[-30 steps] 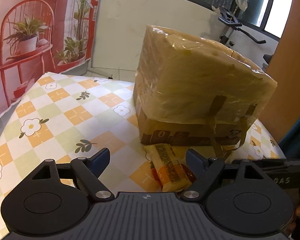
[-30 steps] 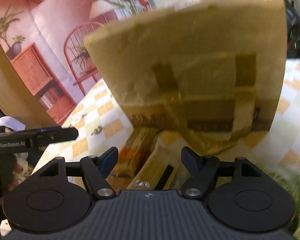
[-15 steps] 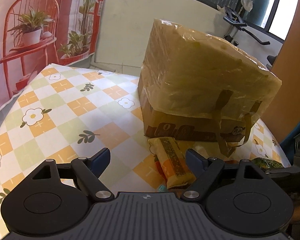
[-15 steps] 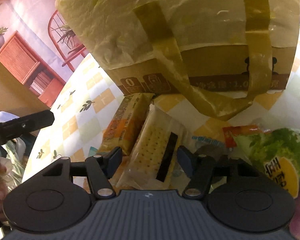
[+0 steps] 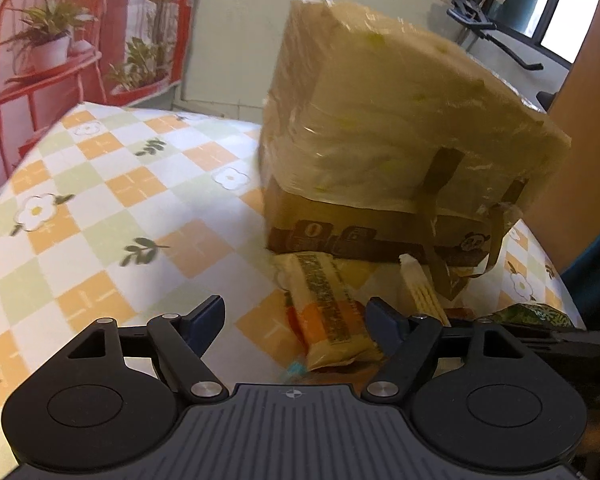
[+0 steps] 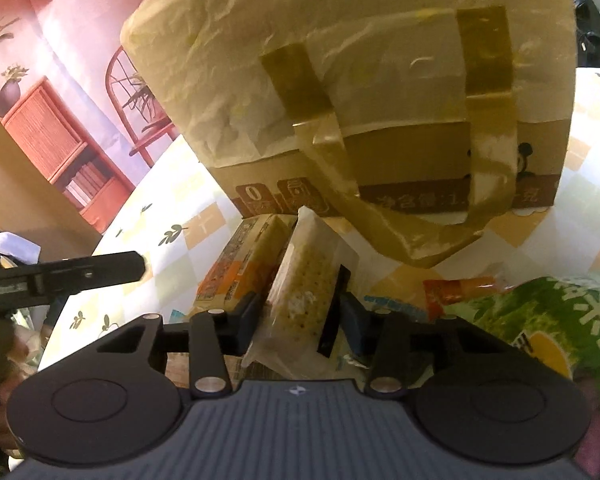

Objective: Organize snacks
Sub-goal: 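Grasp wrapped bar with left tool while right tool grasps white wafer pack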

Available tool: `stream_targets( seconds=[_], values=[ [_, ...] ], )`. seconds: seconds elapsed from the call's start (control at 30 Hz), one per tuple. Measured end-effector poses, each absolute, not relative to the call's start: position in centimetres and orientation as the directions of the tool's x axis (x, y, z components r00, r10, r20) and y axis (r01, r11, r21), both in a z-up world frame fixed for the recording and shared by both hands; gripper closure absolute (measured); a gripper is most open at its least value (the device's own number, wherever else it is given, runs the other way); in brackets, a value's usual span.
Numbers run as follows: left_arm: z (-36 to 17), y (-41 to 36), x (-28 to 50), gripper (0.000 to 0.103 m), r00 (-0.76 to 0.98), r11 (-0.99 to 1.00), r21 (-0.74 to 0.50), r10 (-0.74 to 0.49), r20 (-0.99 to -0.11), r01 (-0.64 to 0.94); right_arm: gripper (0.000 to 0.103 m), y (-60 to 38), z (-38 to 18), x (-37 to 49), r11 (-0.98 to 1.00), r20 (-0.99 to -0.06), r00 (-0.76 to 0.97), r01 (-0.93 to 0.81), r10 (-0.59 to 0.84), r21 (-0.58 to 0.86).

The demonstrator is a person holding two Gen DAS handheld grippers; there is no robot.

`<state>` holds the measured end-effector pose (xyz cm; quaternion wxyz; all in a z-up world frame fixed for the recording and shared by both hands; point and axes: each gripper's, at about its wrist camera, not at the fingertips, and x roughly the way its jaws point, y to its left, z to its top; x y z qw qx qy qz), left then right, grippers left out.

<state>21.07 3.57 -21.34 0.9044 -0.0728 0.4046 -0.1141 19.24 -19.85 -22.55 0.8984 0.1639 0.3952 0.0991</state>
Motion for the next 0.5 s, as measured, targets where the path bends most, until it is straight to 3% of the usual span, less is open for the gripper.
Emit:
stream_targets(
  seconds=[0.33, 0.43, 0.5],
  values=[
    [-25.6, -0.6, 25.1, 0.028, 0.554, 0.968, -0.184, -0.249, -0.794, 0.171, 0.065, -21.5, -22.2, 18.4, 0.914, -0.650, 0.696, -0.021, 0.304, 0.404],
    [-26.3, -1.1, 25.2, 0.053, 0.541, 0.968, -0.173, -0.246, -0.804, 0.183, 0.066, -22.0, -22.1, 18.1, 0.911, -0.644, 0.703, -0.012, 0.301, 0.412],
    [-26.2, -1.0, 24.8, 0.055, 0.550, 0.968, -0.170, -0.246, -0.798, 0.185, 0.066, -22.3, -22.1, 18.0, 0.910, -0.643, 0.706, -0.008, 0.299, 0.415]
  ],
)
